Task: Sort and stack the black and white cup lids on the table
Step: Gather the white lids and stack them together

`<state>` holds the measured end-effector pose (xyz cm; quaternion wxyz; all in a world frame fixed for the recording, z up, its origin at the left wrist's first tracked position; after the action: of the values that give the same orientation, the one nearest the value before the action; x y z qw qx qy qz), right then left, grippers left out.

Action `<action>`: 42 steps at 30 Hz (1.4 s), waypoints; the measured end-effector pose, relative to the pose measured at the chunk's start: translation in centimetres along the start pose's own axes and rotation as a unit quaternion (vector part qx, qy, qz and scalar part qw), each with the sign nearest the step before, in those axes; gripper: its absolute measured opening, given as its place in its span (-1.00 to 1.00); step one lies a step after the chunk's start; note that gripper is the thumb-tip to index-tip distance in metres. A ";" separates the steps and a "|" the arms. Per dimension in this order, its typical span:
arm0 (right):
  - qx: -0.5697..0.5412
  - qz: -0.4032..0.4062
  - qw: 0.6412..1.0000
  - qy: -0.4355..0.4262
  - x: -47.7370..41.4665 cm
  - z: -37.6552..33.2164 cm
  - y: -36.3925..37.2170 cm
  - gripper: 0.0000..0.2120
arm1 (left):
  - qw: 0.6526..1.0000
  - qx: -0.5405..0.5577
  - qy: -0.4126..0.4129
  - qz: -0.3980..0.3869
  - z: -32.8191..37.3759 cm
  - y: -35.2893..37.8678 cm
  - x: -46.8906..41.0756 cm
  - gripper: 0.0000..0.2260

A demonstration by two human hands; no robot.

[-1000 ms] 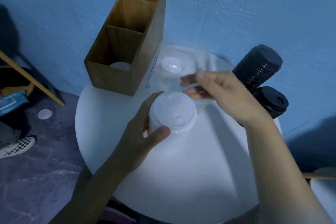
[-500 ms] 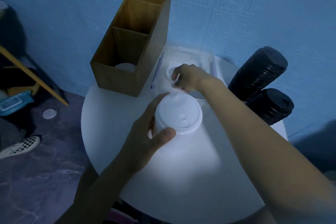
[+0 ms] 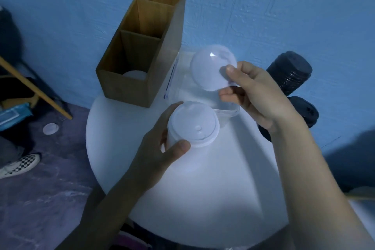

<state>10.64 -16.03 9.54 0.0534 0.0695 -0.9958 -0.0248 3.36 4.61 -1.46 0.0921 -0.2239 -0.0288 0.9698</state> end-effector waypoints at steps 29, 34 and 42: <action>0.196 0.080 0.973 -0.091 8.6 3.6 2.7 -0.70 | 0.993 -0.078 0.074 0.049 -1.1 0.3 0.1 -0.39; 0.227 0.015 0.973 -0.049 9.0 3.9 2.3 -0.50 | 0.990 -0.080 0.100 0.053 -1.6 0.3 -0.1 -0.38; 0.327 0.013 0.943 -0.067 8.2 3.9 2.8 -0.12 | 0.978 -0.121 0.149 0.085 -2.2 0.4 -0.3 -0.48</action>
<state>1.73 -14.24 6.71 -0.0386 0.0685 -0.9512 0.2984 4.54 4.19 -3.34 -0.0152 -0.3773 -0.1131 0.9190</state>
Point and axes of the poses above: each hand's wrist, its own x-axis away from the middle knuckle, its own y-axis out of the palm, z = x × y, the point moved 1 cm from there along -x, towards the middle knuckle, and after that the axes turned 4 degrees about y, right-handed, at the moved point
